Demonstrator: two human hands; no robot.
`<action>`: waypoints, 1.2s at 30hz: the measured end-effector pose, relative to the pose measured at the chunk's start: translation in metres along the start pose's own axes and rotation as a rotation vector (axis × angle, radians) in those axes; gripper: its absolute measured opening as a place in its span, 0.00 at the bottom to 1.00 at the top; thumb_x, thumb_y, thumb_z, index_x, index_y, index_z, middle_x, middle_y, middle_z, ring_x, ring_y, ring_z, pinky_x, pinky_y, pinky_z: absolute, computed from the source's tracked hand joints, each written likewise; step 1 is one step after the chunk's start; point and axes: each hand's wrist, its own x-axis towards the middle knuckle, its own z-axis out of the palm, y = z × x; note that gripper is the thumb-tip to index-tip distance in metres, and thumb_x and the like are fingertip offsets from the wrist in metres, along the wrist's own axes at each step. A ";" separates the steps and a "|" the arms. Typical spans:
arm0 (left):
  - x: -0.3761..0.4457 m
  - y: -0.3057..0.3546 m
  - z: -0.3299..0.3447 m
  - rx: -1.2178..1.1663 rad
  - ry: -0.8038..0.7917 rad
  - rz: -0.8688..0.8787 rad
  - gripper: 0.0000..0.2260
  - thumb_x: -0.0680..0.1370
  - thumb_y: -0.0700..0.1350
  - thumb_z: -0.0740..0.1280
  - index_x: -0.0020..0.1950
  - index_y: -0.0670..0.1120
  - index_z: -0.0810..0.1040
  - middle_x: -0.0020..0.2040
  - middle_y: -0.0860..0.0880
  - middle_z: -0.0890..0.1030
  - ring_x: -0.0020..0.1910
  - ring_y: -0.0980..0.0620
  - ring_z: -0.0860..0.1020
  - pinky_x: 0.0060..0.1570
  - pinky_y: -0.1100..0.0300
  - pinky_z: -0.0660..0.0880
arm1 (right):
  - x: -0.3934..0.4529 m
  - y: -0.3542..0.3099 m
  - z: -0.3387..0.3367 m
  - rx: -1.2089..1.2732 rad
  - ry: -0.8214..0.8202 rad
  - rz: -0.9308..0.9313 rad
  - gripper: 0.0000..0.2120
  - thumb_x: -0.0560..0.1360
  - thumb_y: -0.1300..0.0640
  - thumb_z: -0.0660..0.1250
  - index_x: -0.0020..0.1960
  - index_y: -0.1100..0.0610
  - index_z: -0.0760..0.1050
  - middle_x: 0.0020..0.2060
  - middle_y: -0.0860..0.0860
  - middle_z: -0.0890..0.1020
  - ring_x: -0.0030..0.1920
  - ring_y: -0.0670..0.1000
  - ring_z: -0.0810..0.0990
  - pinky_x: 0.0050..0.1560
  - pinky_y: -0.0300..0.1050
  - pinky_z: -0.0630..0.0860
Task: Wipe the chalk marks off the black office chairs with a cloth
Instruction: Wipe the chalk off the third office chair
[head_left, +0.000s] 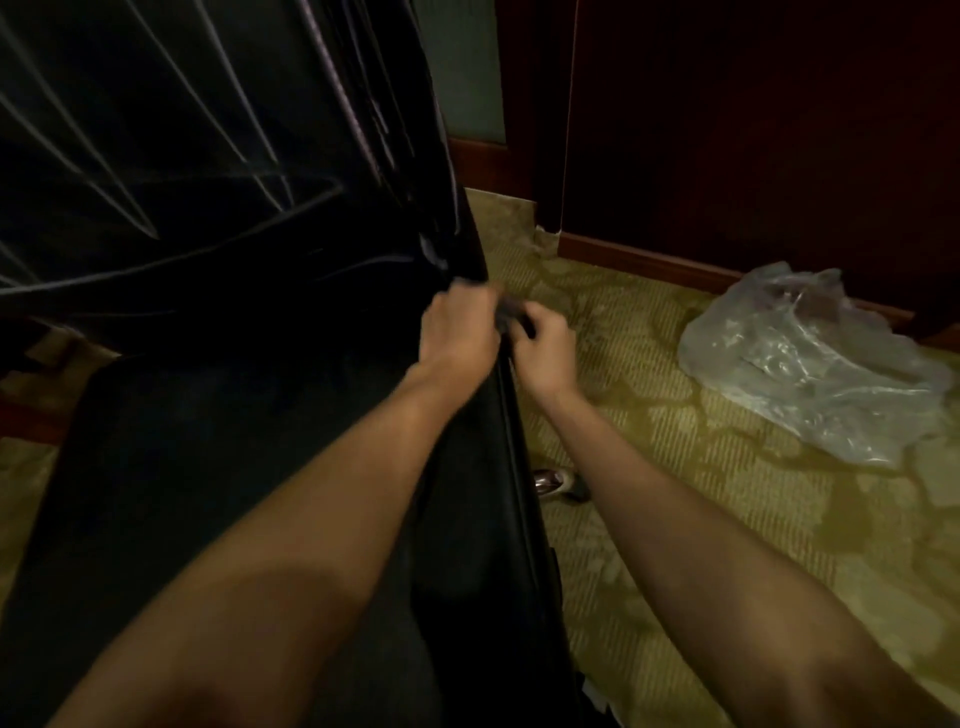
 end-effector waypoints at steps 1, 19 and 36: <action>0.013 -0.004 -0.003 0.022 -0.007 -0.037 0.09 0.80 0.41 0.66 0.58 0.46 0.80 0.54 0.41 0.82 0.53 0.38 0.81 0.46 0.50 0.75 | 0.015 -0.003 0.004 -0.002 -0.032 0.027 0.11 0.79 0.66 0.64 0.57 0.61 0.81 0.50 0.56 0.85 0.53 0.55 0.82 0.57 0.49 0.77; -0.091 0.018 -0.018 0.108 -0.213 0.391 0.12 0.73 0.38 0.71 0.56 0.44 0.79 0.52 0.45 0.83 0.46 0.43 0.83 0.34 0.55 0.74 | -0.132 0.010 -0.038 0.043 0.000 0.106 0.10 0.79 0.66 0.65 0.52 0.53 0.80 0.42 0.43 0.83 0.44 0.39 0.81 0.45 0.32 0.74; 0.013 -0.095 -0.022 -0.095 0.020 -0.041 0.12 0.78 0.36 0.63 0.61 0.43 0.72 0.38 0.48 0.74 0.36 0.48 0.76 0.32 0.53 0.72 | 0.040 -0.081 0.063 -0.836 -0.208 -0.289 0.11 0.78 0.67 0.58 0.58 0.64 0.74 0.51 0.61 0.80 0.50 0.62 0.80 0.45 0.51 0.74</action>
